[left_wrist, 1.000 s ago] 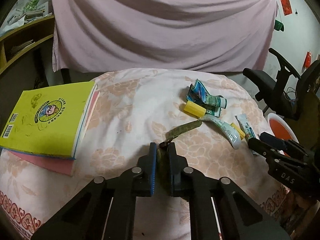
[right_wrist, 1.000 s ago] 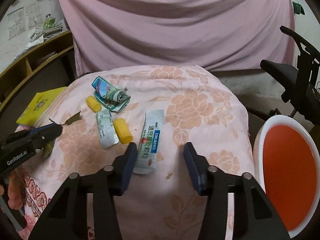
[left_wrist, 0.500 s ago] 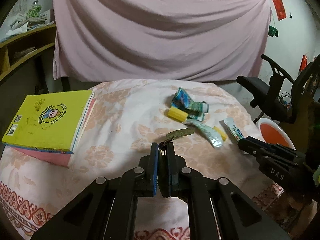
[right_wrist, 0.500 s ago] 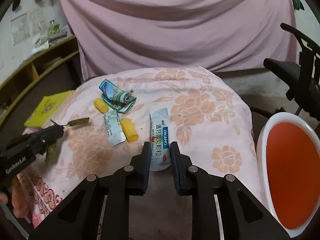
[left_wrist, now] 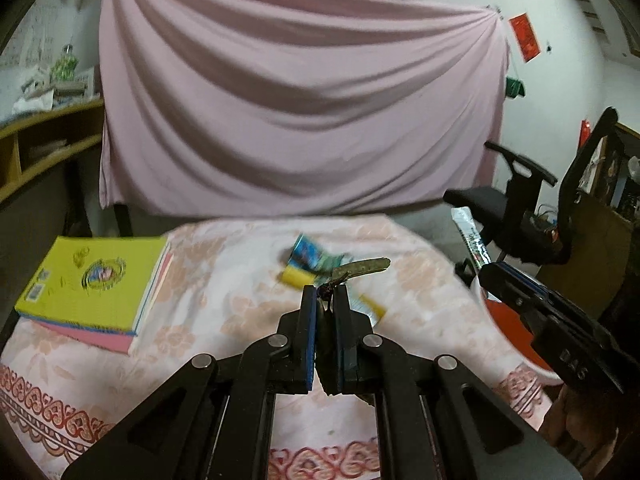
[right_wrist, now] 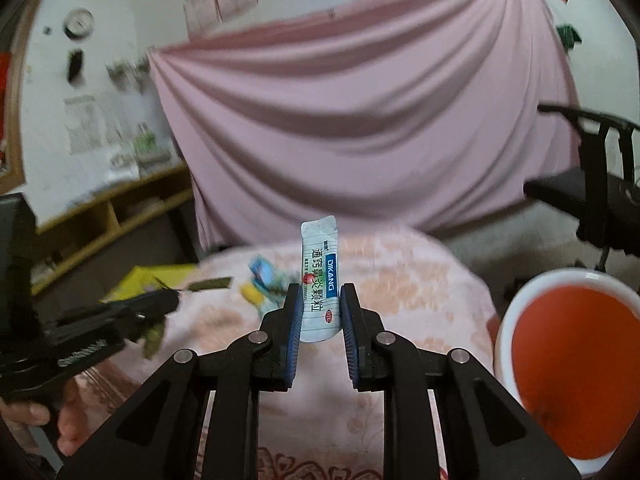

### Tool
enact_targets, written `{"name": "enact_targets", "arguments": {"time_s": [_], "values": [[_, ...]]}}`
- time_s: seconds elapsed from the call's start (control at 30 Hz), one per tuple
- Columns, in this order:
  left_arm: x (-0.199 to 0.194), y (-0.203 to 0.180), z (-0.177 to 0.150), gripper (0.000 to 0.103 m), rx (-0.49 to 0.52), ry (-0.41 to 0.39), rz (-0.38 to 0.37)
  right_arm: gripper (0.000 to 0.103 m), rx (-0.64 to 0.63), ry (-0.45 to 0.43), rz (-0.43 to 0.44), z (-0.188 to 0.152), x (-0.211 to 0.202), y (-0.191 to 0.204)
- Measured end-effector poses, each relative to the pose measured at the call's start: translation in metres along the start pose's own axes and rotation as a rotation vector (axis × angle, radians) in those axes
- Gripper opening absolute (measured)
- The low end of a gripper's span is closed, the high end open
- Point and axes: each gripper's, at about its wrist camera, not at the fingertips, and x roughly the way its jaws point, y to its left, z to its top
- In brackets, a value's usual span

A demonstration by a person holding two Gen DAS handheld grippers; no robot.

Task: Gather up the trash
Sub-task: 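Carry both items over the bucket and open both tools to drop them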

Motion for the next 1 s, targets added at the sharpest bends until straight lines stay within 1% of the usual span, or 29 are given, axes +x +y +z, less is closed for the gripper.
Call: {"name": "enact_targets", "arguments": {"time_s": [0.07, 0.17, 0.3, 0.53, 0.73, 1.0], "values": [[-0.007, -0.009, 0.005, 0.005, 0.012, -0.044, -0.006, 0.017, -0.018, -0.054, 0.000, 0.003, -0.011, 0.003], [-0.017, -0.022, 0.011, 0.005, 0.036, -0.104, -0.017, 0.017, -0.057, -0.134, -0.023, 0.008, -0.028, 0.005], [-0.030, -0.042, 0.018, 0.006, 0.079, -0.177, -0.031, 0.017, -0.060, -0.220, -0.058, 0.016, -0.047, -0.001], [-0.046, -0.078, 0.027, 0.006, 0.146, -0.278, -0.071, 0.017, -0.073, -0.320, -0.141, 0.025, -0.069, -0.015], [-0.047, -0.108, 0.029, 0.006, 0.198, -0.313, -0.118, 0.017, -0.079, -0.372, -0.206, 0.026, -0.089, -0.032], [-0.035, -0.150, 0.027, 0.006, 0.267, -0.326, -0.176, 0.017, -0.030, -0.394, -0.278, 0.026, -0.105, -0.062]]}}
